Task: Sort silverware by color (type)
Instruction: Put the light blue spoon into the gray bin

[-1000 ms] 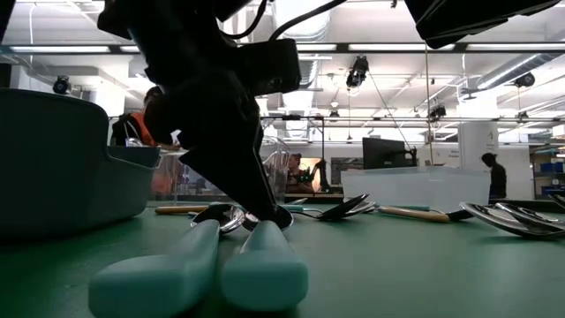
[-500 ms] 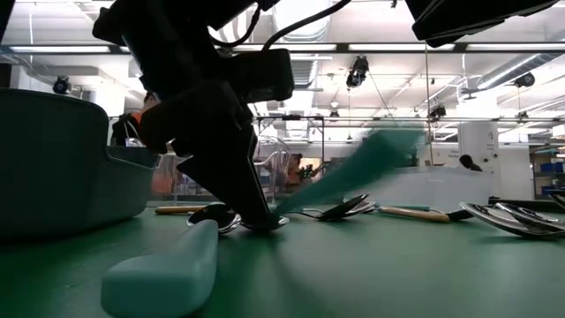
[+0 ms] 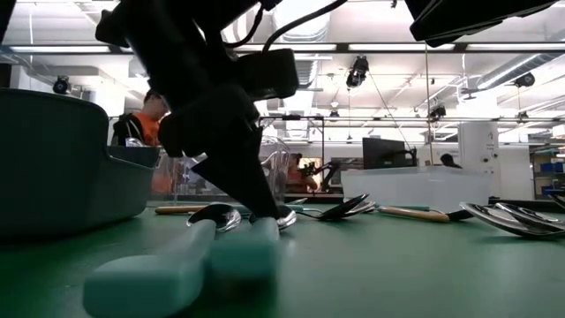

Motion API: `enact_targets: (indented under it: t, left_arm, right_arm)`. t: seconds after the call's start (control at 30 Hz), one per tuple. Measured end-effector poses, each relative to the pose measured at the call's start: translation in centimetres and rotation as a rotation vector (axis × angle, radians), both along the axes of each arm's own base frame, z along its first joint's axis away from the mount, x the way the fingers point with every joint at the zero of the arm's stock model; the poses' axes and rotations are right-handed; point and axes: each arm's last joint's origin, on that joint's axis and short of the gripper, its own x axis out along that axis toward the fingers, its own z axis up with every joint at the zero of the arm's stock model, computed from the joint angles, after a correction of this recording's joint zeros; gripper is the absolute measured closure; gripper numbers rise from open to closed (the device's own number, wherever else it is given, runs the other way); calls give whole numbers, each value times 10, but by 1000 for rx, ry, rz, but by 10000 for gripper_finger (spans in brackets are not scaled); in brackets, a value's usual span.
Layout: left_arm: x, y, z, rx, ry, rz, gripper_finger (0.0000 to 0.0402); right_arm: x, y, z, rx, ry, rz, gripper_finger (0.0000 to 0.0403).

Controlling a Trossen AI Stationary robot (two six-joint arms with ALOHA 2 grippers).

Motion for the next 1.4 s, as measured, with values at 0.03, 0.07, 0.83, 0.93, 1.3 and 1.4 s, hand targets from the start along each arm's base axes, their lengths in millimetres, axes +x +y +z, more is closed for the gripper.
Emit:
enact_targets:
  t: [0.03,0.07,0.83,0.93,1.3,1.4]
  left_arm:
    - [1,0,1,0,-2,-1,263]
    - [2,-1,2,-1,-6,-1,263]
    - [13,-34,61,-278,-17,360,263]
    - [10,-43,64,-318,-30,393,263]
    - [17,-55,44,-352,-22,511,263]
    - [23,-60,40,-350,-10,528,265]
  right_arm:
    - [0,0,0,-1,0,-1,374]
    - [0,0,0,-4,-2,-6,374]
    - [0,-1,0,6,-3,-24,374]
    - [0,-1,0,-10,-4,-13,374]
    - [0,-1,0,-71,-10,31,374]
    - [0,-1,0,-88,-10,42,374]
